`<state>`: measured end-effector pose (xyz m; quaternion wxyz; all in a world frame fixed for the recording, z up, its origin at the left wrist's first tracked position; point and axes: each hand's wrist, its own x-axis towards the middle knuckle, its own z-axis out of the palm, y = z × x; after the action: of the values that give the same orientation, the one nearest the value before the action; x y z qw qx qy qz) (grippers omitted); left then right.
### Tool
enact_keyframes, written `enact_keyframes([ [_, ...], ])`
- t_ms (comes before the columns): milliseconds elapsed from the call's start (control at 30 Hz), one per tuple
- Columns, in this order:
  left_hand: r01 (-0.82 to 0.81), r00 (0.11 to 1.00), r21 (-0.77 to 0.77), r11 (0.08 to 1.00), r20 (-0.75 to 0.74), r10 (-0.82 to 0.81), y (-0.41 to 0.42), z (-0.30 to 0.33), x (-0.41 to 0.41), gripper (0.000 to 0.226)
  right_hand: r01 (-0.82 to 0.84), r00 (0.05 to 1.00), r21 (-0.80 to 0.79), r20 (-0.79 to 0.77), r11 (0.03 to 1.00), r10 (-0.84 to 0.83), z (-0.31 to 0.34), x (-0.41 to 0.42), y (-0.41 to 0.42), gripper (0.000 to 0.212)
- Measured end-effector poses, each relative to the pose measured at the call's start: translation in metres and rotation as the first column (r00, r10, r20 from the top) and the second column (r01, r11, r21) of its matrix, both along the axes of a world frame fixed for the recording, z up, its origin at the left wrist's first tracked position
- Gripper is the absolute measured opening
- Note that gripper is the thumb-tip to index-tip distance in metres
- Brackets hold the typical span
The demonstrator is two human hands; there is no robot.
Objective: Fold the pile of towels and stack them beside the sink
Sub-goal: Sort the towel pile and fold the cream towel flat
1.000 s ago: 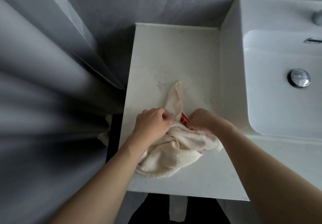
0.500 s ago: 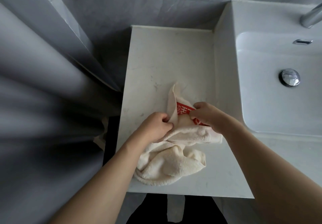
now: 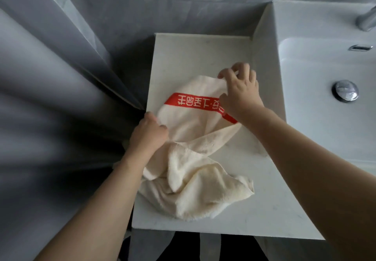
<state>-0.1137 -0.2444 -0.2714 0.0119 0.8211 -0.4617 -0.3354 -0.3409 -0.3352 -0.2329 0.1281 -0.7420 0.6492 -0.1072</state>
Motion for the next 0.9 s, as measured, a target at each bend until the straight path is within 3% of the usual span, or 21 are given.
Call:
enact_keyframes([
  [100,-0.103,0.991,-0.101,0.99,-0.093,0.093,-0.026,0.004,-0.016,0.046,0.07,0.997,0.36,-0.031,0.93,-0.063,-0.024,0.002,0.023,0.052],
  [167,-0.162,0.982,-0.117,0.98,-0.118,0.148,-0.037,0.002,-0.024,0.053,0.124,0.991,0.474,-0.108,0.872,-0.083,-0.036,-0.003,0.04,0.059],
  [300,-0.276,0.957,-0.068,0.959,-0.108,0.268,-0.051,-0.008,-0.025,0.068,0.096,0.988,0.543,-0.155,0.834,-0.013,-0.043,-0.007,0.048,0.081],
  [433,-0.48,0.859,-0.02,0.877,-0.215,0.465,-0.072,-0.003,-0.015,0.07,0.097,0.949,0.67,-0.285,0.736,0.135,-0.043,-0.015,0.042,0.098],
  [500,-0.468,0.855,-0.003,0.884,-0.256,0.452,-0.079,-0.001,-0.007,0.062,0.112,0.923,0.687,-0.34,0.718,0.182,-0.047,-0.02,0.045,0.106],
  [600,-0.38,0.839,0.145,0.914,-0.361,0.407,-0.077,-0.003,-0.001,0.041,0.108,0.92,0.7,-0.34,0.706,0.196,-0.051,-0.022,0.044,0.113],
  [667,-0.356,0.779,0.155,0.922,-0.495,0.384,-0.073,0.001,-0.004,0.025,0.1,0.95,0.687,-0.28,0.719,0.136,-0.051,-0.02,0.034,0.099],
  [733,-0.437,0.696,-0.05,0.898,-0.652,0.302,-0.069,0.007,-0.009,0.009,0.162,0.986,0.579,-0.12,0.799,-0.113,-0.051,-0.018,0.02,0.069],
  [767,-0.488,0.695,-0.199,0.85,-0.677,0.241,-0.065,0.012,-0.01,0.014,0.226,0.966,0.501,-0.009,0.835,-0.257,-0.054,-0.019,0.015,0.057],
  [833,-0.451,0.802,-0.452,0.77,-0.584,0.127,-0.049,0.02,-0.007,0.028,0.292,0.924,0.393,0.117,0.872,-0.363,-0.061,-0.017,0.009,0.052],
  [900,-0.283,0.919,-0.537,0.795,-0.389,0.064,-0.033,0.017,-0.004,0.043,0.254,0.952,0.403,0.054,0.879,-0.3,-0.075,-0.011,0.004,0.067],
])
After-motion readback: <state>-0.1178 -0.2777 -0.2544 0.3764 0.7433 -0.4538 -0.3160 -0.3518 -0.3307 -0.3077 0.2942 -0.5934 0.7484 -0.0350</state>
